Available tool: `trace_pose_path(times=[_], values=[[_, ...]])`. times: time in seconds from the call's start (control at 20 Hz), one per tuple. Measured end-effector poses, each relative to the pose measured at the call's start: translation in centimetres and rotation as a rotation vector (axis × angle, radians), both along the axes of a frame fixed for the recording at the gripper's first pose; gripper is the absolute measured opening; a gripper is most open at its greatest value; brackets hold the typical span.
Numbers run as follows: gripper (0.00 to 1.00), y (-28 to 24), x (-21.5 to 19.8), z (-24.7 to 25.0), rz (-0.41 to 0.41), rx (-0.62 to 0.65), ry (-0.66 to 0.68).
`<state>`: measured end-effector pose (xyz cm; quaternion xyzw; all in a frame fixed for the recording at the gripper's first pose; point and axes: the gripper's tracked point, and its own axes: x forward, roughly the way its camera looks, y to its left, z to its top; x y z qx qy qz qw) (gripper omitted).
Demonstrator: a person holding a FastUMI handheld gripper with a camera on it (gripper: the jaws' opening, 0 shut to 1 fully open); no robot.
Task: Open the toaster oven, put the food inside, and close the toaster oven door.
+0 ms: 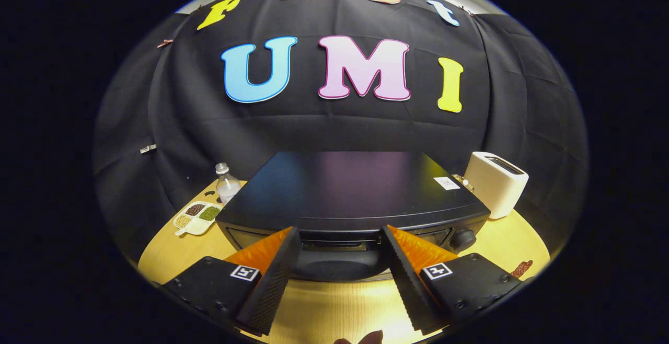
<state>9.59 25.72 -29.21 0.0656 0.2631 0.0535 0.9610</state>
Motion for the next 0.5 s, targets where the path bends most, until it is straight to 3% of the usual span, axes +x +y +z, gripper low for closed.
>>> trace_pose_path(times=[0.5], values=[[0.97,-0.2,-3.8,-0.4,-0.003,0.009,-0.004]])
